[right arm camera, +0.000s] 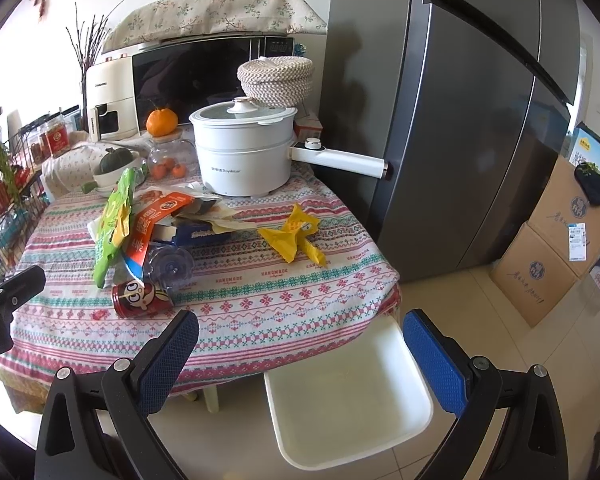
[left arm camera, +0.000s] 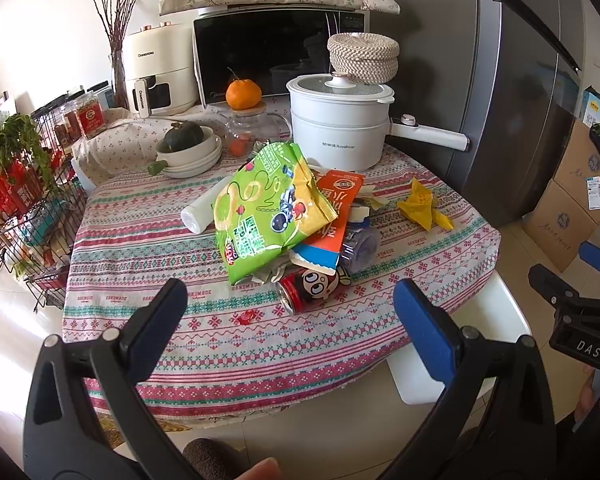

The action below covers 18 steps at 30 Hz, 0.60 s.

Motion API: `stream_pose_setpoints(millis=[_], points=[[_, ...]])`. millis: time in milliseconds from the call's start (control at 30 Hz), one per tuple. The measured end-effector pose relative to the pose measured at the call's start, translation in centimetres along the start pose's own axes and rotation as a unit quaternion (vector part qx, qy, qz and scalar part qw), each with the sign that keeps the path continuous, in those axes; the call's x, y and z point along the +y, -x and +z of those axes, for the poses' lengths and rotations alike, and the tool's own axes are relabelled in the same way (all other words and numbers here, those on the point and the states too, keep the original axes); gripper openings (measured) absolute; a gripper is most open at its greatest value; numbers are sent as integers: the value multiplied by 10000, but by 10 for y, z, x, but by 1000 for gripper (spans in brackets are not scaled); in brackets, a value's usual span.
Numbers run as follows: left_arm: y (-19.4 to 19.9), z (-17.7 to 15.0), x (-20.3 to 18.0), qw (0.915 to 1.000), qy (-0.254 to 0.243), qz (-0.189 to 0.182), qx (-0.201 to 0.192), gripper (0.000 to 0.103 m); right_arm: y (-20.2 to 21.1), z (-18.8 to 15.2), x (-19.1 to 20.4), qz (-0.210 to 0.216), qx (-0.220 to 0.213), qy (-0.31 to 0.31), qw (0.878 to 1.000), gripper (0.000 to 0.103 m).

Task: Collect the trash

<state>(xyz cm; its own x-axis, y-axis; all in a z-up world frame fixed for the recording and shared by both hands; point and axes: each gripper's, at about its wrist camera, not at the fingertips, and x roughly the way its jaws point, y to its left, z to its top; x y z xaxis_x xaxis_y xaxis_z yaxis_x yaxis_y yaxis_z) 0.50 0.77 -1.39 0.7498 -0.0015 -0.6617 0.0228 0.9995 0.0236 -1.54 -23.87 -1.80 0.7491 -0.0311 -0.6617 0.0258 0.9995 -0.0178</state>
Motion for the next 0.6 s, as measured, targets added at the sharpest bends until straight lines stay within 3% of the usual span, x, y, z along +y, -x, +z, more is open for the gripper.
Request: stream_pose_setpoints(millis=[233, 400, 600], points=[[-17, 12, 18, 9976, 202, -609, 266, 102, -13, 3, 4, 404, 372, 18, 9985, 103], [-57, 24, 21, 9975, -234, -415, 516, 102, -20, 26, 2, 614, 542, -136, 9965, 103], [-96, 26, 15, 9972, -175, -396, 602, 101, -48, 50, -1, 672, 666, -367, 9948, 103]])
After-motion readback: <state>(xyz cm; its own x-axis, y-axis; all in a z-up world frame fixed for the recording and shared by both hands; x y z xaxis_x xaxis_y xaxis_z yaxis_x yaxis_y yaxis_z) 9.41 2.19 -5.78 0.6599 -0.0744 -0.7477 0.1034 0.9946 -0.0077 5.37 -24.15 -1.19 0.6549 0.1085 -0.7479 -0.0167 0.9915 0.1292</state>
